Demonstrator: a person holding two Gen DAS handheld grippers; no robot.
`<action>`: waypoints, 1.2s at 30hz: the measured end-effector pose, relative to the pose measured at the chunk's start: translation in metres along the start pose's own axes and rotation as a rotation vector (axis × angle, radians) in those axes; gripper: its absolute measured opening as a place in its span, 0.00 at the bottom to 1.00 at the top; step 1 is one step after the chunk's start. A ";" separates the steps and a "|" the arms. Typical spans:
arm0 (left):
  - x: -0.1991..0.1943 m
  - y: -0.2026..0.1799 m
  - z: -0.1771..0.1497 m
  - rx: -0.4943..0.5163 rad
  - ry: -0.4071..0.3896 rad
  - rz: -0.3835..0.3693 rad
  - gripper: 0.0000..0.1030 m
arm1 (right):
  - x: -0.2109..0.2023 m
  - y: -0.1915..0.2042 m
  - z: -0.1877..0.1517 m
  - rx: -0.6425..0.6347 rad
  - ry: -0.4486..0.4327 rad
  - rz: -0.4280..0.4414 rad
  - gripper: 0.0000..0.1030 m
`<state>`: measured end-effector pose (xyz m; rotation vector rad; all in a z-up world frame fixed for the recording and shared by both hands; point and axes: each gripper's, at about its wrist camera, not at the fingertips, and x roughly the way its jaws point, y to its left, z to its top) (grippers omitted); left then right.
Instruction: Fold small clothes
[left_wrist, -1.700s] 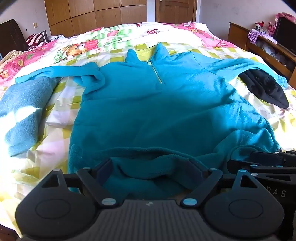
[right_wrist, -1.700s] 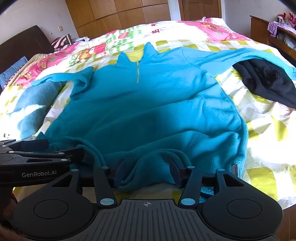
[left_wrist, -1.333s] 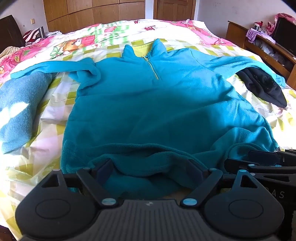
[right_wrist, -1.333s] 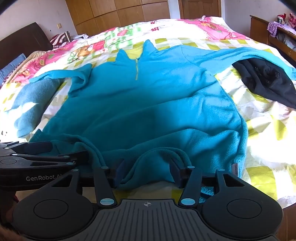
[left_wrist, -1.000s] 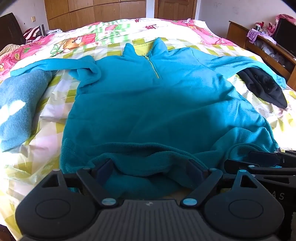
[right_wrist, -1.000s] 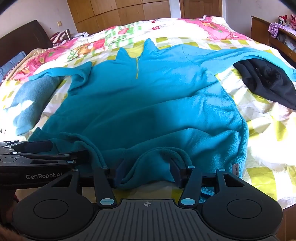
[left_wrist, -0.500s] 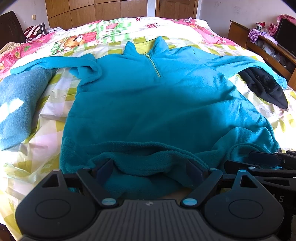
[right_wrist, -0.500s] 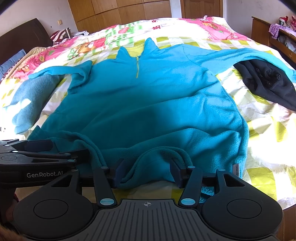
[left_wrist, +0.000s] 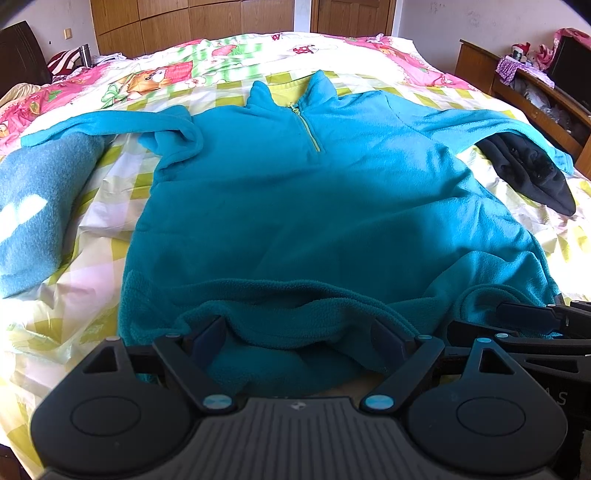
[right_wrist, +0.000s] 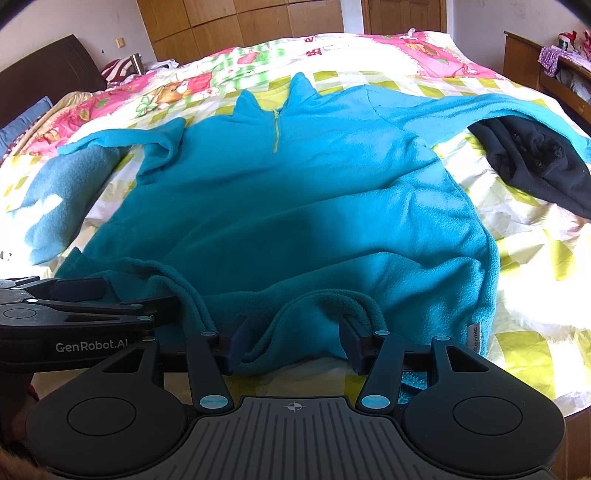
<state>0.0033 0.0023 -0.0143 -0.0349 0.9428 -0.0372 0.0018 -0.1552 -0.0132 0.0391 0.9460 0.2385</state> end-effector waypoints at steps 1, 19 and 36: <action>0.000 0.000 0.000 0.000 0.000 0.000 0.94 | 0.000 0.000 0.000 0.000 0.000 -0.001 0.51; 0.000 -0.001 -0.003 0.023 -0.001 0.030 0.94 | 0.001 0.001 -0.002 -0.004 0.000 -0.002 0.51; 0.001 -0.003 -0.001 0.017 0.003 0.034 0.94 | 0.001 0.005 0.000 -0.026 0.005 -0.020 0.51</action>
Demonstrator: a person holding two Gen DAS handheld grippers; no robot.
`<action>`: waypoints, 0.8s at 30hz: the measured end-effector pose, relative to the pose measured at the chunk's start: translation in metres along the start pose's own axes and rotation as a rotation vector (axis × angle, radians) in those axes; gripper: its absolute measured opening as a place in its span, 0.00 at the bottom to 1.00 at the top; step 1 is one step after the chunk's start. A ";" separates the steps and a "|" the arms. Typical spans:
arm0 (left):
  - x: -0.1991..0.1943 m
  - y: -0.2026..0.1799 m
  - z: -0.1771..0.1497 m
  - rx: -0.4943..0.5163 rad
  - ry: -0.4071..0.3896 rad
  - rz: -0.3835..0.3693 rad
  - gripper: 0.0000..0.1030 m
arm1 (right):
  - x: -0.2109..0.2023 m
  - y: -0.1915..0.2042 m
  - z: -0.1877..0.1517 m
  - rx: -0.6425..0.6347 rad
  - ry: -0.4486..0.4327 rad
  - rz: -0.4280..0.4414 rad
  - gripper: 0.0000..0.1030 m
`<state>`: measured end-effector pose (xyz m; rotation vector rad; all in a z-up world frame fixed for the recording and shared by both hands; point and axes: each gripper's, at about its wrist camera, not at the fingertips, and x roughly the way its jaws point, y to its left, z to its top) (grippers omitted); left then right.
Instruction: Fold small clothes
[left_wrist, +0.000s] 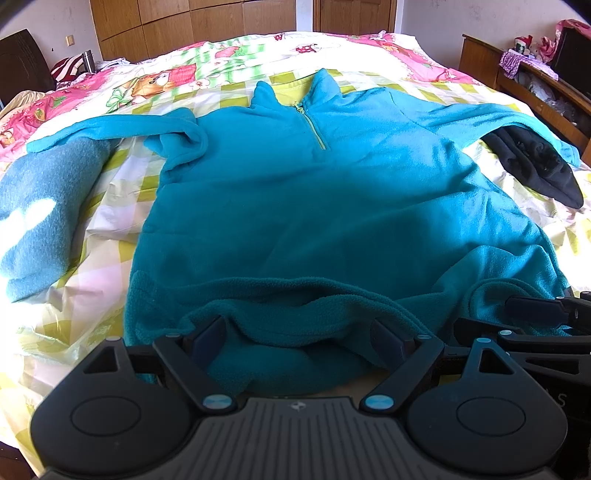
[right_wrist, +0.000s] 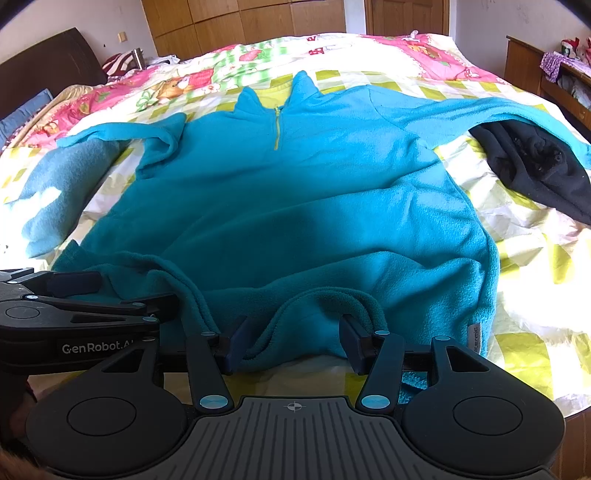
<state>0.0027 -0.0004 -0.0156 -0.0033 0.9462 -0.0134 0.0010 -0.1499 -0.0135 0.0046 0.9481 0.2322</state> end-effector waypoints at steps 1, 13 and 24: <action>0.000 0.000 0.000 -0.001 -0.001 0.001 0.94 | 0.000 0.001 0.000 -0.004 0.000 -0.007 0.51; -0.001 -0.004 0.005 0.008 -0.025 0.008 0.94 | 0.000 0.005 0.008 -0.030 -0.023 -0.105 0.56; -0.006 -0.008 0.017 0.014 -0.099 0.004 0.94 | -0.007 0.003 0.020 -0.014 -0.086 -0.145 0.57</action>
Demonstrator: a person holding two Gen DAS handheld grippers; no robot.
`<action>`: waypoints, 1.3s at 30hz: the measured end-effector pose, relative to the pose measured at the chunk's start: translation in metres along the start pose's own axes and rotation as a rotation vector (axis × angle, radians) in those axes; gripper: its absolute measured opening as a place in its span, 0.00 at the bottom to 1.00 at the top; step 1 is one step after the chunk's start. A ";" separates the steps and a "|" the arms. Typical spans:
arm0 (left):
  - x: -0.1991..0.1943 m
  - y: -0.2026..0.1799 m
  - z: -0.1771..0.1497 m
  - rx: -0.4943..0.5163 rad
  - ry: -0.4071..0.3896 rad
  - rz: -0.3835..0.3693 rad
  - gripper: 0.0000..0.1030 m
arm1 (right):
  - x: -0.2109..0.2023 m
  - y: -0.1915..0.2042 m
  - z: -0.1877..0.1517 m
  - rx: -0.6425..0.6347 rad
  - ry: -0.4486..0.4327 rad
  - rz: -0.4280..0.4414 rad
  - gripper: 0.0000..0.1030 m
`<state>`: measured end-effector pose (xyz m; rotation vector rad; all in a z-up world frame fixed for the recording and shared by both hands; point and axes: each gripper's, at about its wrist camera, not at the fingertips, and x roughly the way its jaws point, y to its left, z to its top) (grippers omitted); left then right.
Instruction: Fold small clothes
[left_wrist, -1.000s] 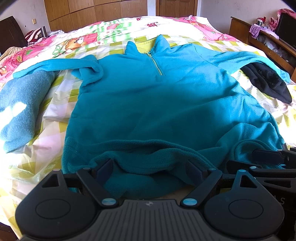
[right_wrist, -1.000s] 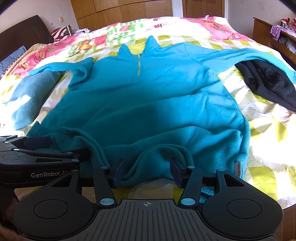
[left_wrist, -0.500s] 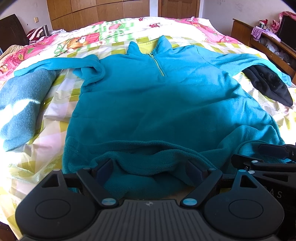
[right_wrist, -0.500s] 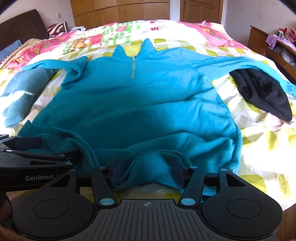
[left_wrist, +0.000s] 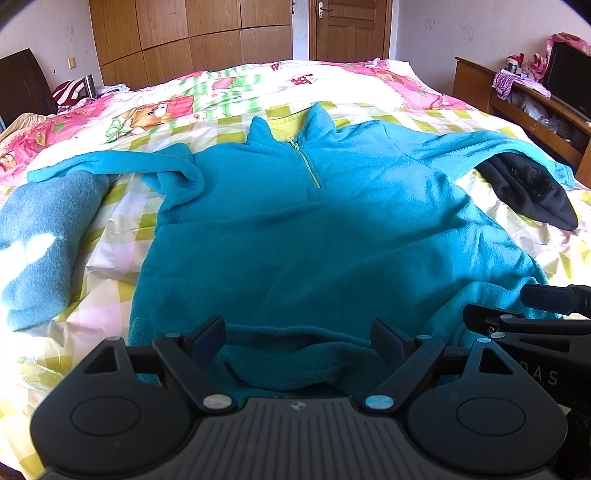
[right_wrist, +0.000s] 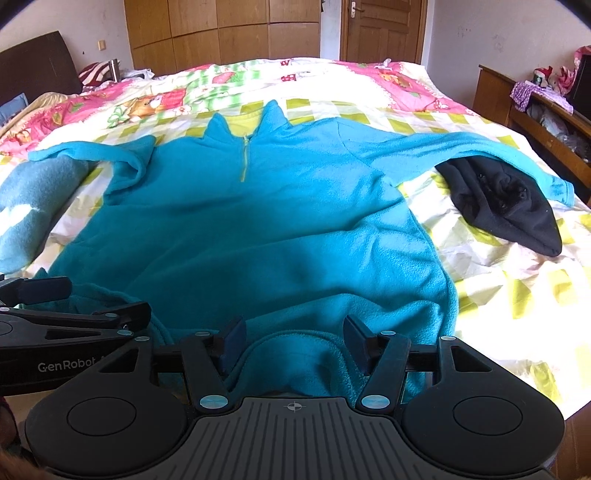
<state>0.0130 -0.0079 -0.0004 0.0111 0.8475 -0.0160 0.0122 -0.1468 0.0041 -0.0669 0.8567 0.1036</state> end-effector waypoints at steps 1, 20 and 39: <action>0.000 0.000 0.000 -0.001 -0.002 -0.001 0.94 | 0.000 0.000 0.001 -0.002 -0.003 -0.003 0.57; 0.005 0.003 -0.004 -0.005 0.018 -0.006 0.94 | 0.007 0.011 0.005 -0.065 -0.014 -0.057 0.57; 0.005 0.000 -0.002 0.014 0.017 -0.007 0.94 | 0.010 0.009 0.004 -0.064 -0.008 -0.059 0.57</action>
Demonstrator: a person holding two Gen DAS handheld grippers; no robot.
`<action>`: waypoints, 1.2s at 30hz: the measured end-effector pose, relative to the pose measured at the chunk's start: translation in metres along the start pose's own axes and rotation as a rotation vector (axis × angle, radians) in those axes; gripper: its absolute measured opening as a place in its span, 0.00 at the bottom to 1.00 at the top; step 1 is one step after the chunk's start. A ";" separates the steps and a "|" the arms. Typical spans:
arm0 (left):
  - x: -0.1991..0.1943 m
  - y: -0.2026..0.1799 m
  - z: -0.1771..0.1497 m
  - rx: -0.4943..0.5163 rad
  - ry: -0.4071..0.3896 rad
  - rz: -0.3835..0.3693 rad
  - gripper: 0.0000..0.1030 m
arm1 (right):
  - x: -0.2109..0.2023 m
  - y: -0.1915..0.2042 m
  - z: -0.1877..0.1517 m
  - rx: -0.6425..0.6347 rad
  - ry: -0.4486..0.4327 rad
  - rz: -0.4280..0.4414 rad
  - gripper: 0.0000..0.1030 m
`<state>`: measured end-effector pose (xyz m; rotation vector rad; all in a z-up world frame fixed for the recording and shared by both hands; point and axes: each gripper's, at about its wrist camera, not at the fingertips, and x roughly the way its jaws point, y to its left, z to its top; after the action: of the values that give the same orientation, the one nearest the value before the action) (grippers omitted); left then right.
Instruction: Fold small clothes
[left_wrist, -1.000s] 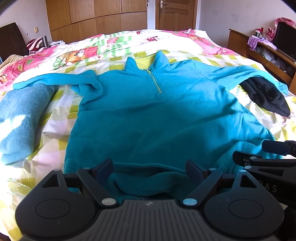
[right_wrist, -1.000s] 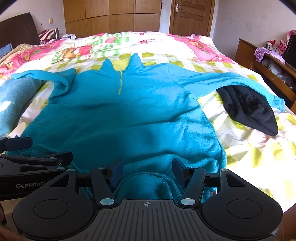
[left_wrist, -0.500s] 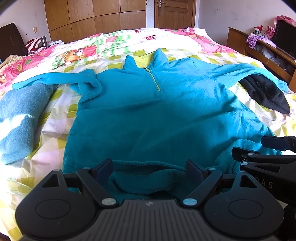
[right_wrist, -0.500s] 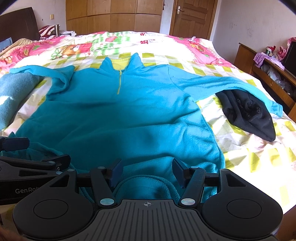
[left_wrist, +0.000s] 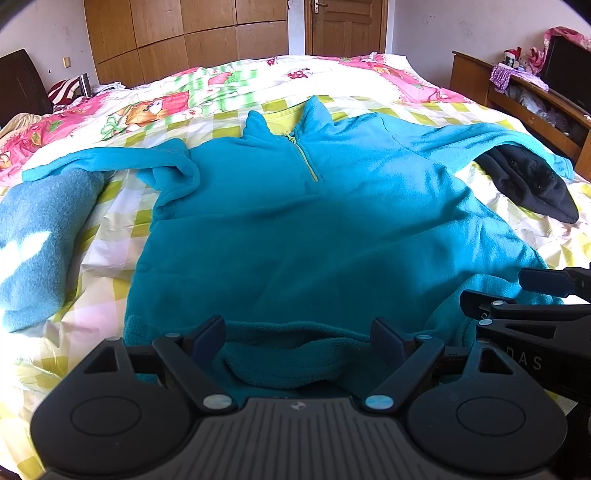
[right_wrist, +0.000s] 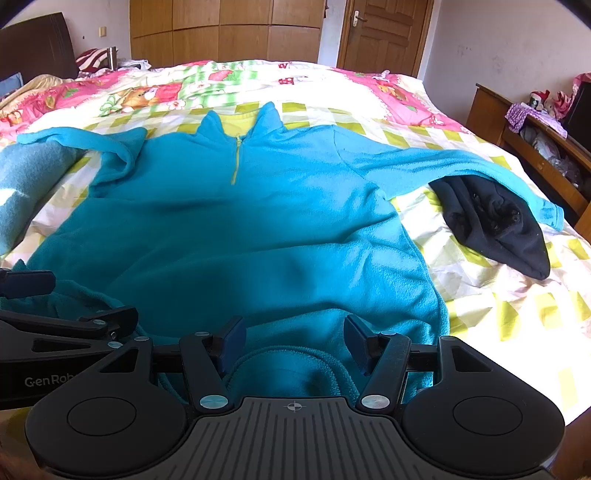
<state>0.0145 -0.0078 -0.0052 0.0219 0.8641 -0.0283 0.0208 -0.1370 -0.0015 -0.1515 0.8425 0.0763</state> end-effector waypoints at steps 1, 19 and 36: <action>-0.001 0.000 0.002 0.003 -0.005 0.001 0.94 | 0.001 -0.001 0.000 0.003 0.000 0.004 0.57; 0.028 -0.056 0.077 0.180 -0.116 -0.096 0.94 | 0.049 -0.125 0.058 0.281 -0.089 -0.065 0.57; 0.118 -0.104 0.117 0.260 -0.051 -0.199 0.94 | 0.163 -0.266 0.123 0.772 -0.212 0.035 0.57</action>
<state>0.1769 -0.1174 -0.0195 0.1785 0.8042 -0.3263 0.2540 -0.3782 -0.0153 0.5882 0.6141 -0.1993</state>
